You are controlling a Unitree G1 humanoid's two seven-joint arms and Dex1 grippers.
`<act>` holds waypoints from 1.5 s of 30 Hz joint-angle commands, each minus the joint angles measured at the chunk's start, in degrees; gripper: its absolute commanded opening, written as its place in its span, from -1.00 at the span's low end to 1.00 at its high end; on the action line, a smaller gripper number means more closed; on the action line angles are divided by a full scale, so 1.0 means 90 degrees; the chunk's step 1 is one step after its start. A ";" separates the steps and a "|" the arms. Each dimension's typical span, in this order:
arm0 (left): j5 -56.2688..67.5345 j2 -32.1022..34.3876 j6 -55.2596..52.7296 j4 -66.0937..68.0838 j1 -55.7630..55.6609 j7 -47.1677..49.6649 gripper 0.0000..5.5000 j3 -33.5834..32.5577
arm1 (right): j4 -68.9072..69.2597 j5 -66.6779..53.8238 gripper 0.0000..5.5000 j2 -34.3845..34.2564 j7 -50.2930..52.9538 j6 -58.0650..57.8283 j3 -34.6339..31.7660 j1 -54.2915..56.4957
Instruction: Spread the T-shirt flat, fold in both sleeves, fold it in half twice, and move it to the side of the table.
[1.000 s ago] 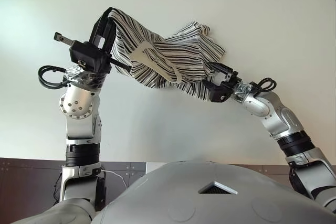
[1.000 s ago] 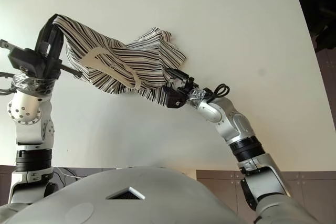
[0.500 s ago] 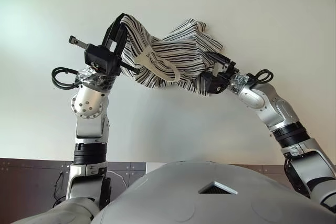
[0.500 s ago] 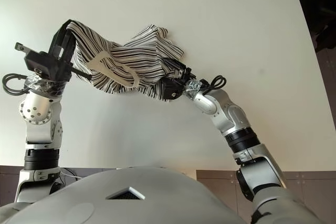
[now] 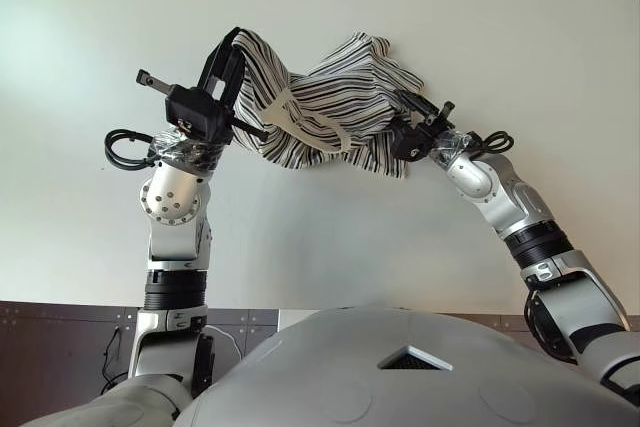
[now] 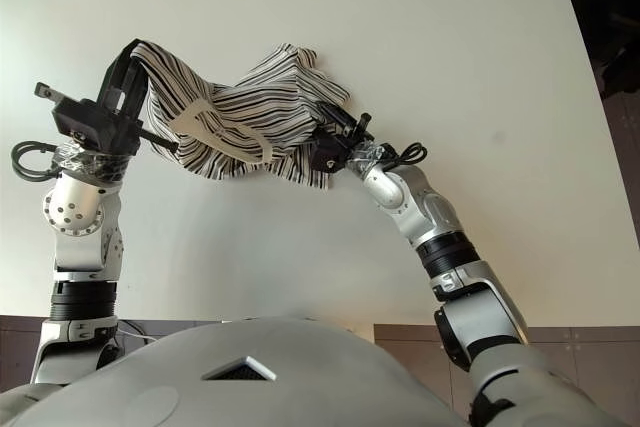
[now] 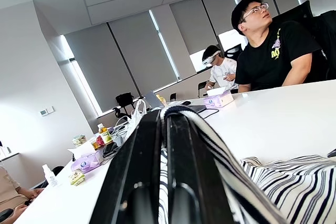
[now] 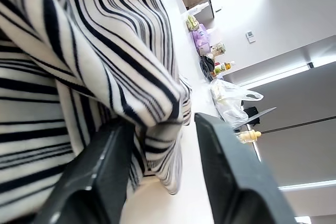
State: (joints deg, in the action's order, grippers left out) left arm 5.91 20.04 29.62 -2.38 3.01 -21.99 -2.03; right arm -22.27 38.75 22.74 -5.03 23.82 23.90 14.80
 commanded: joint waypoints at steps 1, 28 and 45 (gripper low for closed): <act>-0.0045 -0.0005 0.0028 0.0141 -0.0136 0.0007 -0.96 -0.0046 | 0.0343 -0.0115 -0.55 0.0096 0.0056 0.0144 -0.0057 -0.0087; -0.1128 0.0414 0.0156 0.3090 -0.2879 0.0374 -0.96 -0.0048 | -0.0798 -0.3951 -0.96 0.0118 -0.1443 -0.0187 -0.2205 0.1773; -0.3545 0.0360 -0.1932 0.8995 -0.9956 0.3984 -0.96 0.1089 | -0.6195 -0.2838 -0.96 -0.0420 0.2177 -0.1355 -0.2542 0.8119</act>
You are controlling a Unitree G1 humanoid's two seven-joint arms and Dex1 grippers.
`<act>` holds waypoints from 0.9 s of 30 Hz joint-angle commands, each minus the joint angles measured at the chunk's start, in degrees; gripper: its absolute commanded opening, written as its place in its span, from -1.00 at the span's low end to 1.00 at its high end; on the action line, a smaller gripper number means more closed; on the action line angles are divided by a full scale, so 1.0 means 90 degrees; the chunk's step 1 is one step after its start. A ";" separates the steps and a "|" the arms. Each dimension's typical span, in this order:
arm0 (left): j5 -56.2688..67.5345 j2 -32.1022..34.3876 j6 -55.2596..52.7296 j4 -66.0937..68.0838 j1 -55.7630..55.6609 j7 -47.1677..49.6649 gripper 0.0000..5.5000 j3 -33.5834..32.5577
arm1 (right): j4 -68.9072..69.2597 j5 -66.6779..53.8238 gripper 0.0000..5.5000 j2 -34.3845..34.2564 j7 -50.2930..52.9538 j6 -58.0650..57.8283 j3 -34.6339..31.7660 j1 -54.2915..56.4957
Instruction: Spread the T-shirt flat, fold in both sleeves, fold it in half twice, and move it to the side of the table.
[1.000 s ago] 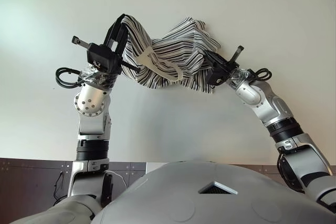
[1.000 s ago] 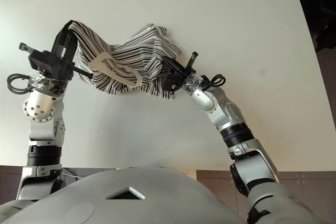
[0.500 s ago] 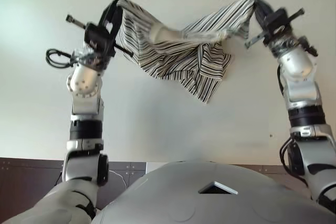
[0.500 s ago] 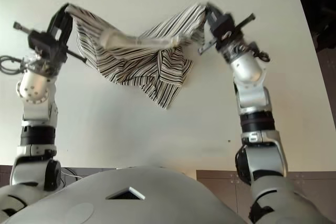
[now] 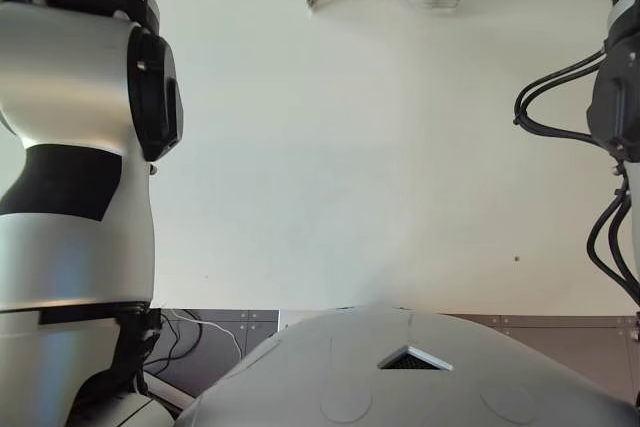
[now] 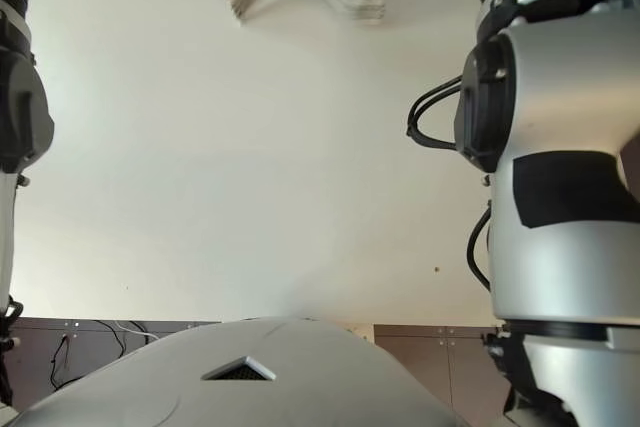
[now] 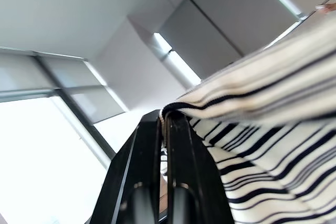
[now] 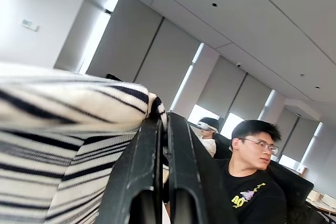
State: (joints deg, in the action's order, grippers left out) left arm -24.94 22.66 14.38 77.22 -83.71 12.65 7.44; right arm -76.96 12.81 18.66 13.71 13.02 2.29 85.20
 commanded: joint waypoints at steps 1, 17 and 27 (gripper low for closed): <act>-0.0126 0.0074 -0.0266 0.0158 -0.0382 0.0164 -0.96 0.0011 | -0.0123 0.0051 -0.96 0.0019 0.0099 -0.0155 -0.0194 0.0341; 0.1294 -0.0137 0.3282 -0.0322 0.3335 -0.3369 -0.96 -0.0607 | 0.0421 -0.0080 -0.96 -0.0362 -0.2708 0.2087 -0.0065 -0.2673; 0.5610 0.0236 0.3732 -0.5781 0.7218 -0.7201 -0.96 -0.1177 | 0.6444 -0.2671 -0.96 0.0851 -0.5138 0.2681 -0.0837 -0.7416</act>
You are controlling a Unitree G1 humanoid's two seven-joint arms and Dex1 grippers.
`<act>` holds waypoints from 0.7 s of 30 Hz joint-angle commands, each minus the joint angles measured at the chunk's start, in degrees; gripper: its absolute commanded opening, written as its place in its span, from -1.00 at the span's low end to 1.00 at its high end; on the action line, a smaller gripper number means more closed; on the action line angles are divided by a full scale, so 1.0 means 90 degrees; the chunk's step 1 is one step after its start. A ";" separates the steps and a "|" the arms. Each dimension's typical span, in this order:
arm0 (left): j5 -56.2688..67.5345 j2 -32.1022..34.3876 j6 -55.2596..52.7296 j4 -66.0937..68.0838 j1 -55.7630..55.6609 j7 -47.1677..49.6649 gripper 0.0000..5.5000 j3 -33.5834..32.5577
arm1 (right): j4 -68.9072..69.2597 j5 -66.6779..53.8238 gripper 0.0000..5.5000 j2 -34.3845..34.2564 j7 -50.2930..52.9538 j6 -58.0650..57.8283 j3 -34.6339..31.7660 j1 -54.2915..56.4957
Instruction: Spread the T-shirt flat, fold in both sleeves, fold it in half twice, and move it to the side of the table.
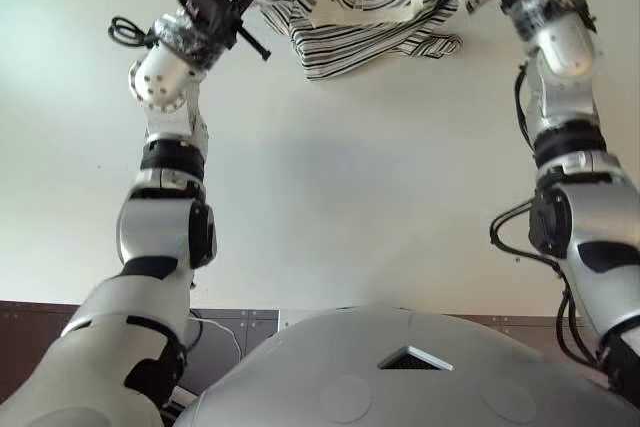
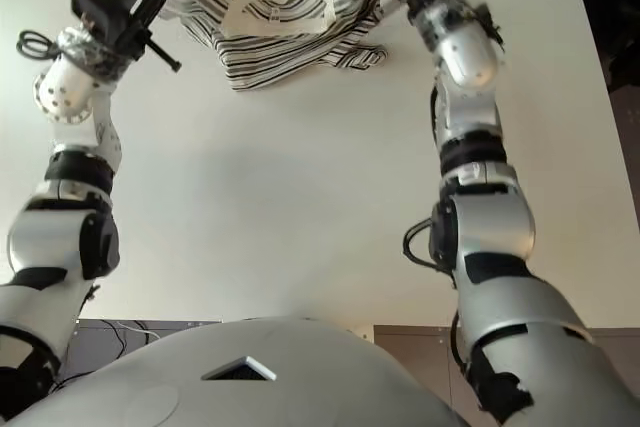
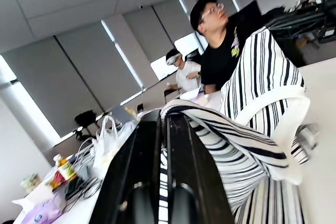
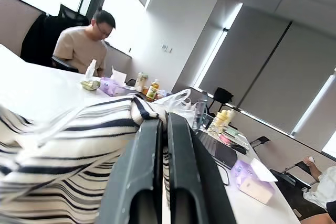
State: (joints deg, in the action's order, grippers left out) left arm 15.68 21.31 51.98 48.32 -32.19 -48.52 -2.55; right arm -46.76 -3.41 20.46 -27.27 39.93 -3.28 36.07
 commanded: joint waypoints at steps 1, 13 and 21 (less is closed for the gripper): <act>0.1189 0.0427 -0.0607 -0.3090 0.1868 -0.0287 -0.96 -0.0091 | 0.3646 -0.0844 -0.96 0.0796 -0.0616 -0.0407 -0.0229 -0.2467; 0.0550 0.1297 -0.1779 -0.4995 0.5777 -0.0993 -0.96 0.0794 | 0.4764 -0.1622 -0.96 0.2227 -0.2544 -0.0303 -0.0238 -0.6208; -0.1239 0.1758 -0.1580 -0.4358 0.6265 -0.0531 -0.78 0.0923 | 0.5239 -0.0357 -0.71 0.2677 -0.2617 -0.0348 -0.0098 -0.6665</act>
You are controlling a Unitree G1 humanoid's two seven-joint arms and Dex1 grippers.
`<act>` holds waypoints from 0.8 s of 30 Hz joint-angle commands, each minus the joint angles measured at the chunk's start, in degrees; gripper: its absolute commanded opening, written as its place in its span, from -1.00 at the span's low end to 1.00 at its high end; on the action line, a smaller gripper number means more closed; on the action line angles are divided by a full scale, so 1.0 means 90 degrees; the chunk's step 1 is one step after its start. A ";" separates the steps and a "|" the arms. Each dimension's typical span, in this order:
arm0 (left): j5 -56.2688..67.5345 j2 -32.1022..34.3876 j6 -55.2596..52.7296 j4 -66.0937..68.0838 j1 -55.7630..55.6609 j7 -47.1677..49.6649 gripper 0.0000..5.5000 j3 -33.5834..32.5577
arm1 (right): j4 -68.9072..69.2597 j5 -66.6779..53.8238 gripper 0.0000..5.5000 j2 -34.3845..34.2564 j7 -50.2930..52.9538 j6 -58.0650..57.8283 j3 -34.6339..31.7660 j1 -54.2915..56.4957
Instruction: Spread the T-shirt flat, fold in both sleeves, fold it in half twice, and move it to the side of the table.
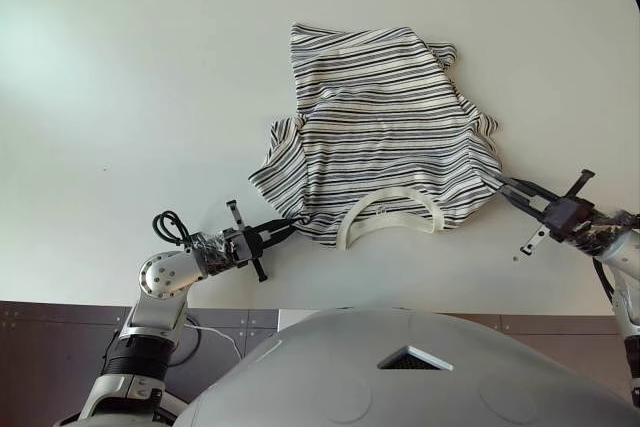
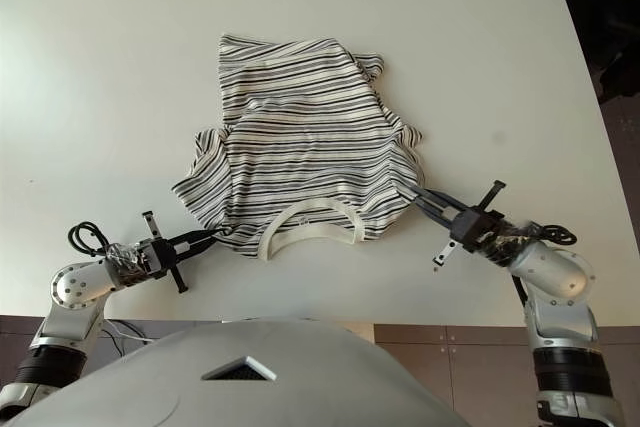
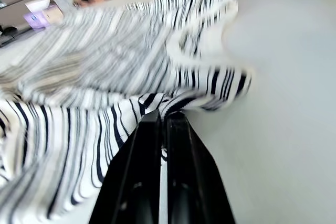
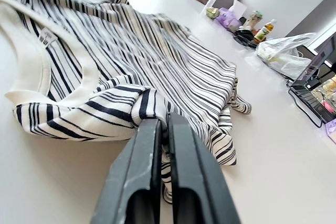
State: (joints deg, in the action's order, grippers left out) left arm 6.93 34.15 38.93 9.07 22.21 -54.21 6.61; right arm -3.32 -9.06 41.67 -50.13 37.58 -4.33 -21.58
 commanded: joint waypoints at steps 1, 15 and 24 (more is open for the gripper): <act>-0.0148 0.0375 -0.0182 -0.0144 0.0378 0.0092 -0.74 -0.0103 | 0.0562 0.0468 -0.66 0.0385 -0.0073 -0.0127 0.0049 -0.0360; 0.2191 0.0907 -0.0836 -0.1159 0.1302 -0.0292 -0.03 -0.1410 | 0.1729 0.0200 0.16 0.0883 0.0132 -0.0616 -0.0753 -0.1334; -0.0712 -0.0286 -0.0872 -0.1082 -0.1599 0.1746 -0.03 -0.0792 | 0.1096 -0.0970 0.16 0.0209 0.0568 -0.0918 -0.0997 0.0370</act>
State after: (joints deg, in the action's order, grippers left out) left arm 10.79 32.71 30.16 -2.85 11.45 -42.52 -2.90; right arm 8.20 -21.39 44.93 -47.82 31.00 -13.90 -23.04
